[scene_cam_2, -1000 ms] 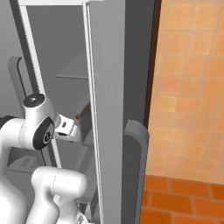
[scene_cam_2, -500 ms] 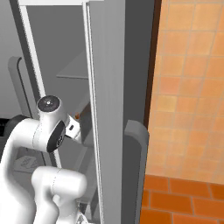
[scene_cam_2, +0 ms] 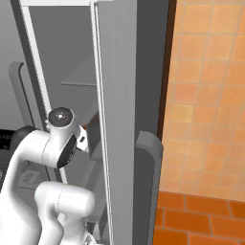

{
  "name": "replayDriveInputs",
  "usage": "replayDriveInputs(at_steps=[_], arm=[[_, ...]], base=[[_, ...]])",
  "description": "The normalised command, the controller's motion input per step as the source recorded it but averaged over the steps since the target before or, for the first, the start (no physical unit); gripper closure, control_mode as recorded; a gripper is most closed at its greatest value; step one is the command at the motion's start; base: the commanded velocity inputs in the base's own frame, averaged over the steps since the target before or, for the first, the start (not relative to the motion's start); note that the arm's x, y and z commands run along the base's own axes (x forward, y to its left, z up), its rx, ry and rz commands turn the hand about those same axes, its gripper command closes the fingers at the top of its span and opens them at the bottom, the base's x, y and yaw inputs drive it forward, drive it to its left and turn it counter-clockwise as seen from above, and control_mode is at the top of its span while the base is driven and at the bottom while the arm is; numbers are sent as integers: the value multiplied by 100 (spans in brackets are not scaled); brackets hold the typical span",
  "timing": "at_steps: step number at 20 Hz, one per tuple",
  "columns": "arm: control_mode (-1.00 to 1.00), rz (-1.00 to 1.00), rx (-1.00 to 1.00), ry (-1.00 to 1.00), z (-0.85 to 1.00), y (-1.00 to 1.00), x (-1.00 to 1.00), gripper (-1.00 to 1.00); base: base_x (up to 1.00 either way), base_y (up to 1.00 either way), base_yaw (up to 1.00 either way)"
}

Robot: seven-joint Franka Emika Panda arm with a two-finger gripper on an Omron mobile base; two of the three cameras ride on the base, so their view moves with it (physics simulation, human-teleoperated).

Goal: Place one sweet potato and one chicken drumstick in each tupperware on the nearby counter, to pack two identical lunches.

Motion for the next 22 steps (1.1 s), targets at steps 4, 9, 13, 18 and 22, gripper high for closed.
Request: replayDriveInputs(at_steps=[4, 9, 13, 18, 22], arm=[[-100, 0, 2, -10, 0, -1, 16, -100], [-100, 0, 2, -4, 0, -1, 41, -100], [-100, 0, 6, 0, 0, -10, 44, -100], [-100, 0, 10, 1, -4, 0, 59, -100], [-100, 0, 11, 0, -20, 2, 70, -100]], base=[[0, 0, 0], [0, 0, 0], [0, 0, 0], [0, 0, 0], [0, 0, 0]])
